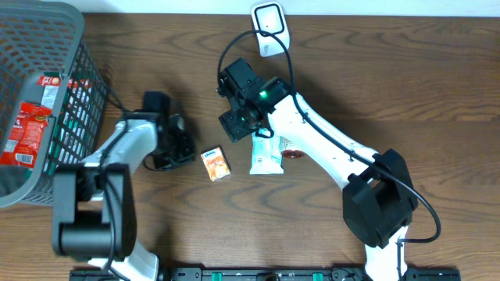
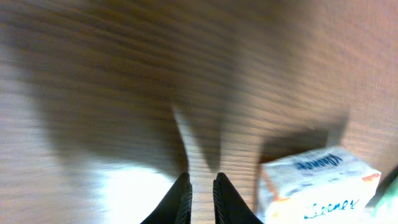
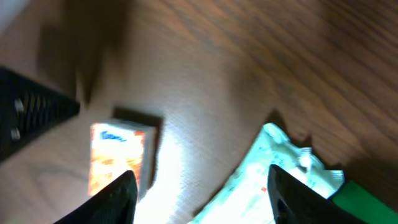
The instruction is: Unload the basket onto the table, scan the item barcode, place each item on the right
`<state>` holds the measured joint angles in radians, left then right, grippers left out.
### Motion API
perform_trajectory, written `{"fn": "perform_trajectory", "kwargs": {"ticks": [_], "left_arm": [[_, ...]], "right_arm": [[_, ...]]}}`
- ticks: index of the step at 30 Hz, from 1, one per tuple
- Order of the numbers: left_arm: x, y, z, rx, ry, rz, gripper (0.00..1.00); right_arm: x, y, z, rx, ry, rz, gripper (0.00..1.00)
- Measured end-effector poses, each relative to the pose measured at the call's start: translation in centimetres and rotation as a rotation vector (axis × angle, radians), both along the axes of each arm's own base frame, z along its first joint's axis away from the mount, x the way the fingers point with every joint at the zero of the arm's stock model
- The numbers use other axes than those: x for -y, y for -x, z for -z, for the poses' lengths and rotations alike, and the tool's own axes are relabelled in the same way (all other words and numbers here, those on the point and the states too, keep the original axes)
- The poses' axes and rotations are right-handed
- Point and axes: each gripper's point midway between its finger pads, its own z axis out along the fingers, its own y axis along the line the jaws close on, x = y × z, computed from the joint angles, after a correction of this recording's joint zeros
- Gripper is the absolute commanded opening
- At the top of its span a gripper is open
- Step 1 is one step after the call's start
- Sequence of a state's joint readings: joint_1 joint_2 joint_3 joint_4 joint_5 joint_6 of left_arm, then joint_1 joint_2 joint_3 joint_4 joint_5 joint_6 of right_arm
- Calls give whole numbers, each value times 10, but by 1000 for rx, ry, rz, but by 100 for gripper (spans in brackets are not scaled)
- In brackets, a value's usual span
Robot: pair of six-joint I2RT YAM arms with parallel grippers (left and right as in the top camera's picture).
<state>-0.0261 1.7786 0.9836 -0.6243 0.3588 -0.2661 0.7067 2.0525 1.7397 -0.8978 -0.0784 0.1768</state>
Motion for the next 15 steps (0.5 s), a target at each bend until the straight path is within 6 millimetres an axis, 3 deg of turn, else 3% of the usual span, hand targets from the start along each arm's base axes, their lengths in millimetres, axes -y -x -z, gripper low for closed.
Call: {"fn": "perform_trajectory", "kwargs": {"ticks": [4, 8, 10, 11, 15], "left_arm": [[-35, -12, -34, 118, -79, -99, 17], [-54, -19, -67, 229, -128, -165, 25], [-56, -20, -71, 239, -136, -174, 34], [-57, -19, -70, 237, -140, -179, 45], [-60, -18, -68, 227, -157, -183, 51]], "right_arm": [[-21, 10, -12, -18, -73, -63, 36], [-39, 32, -12, -60, -96, -109, 39], [-51, 46, -12, -67, -96, -142, 43], [-57, 56, -10, -69, -92, -164, 44], [-72, 90, 4, -50, -18, -235, 43]]}}
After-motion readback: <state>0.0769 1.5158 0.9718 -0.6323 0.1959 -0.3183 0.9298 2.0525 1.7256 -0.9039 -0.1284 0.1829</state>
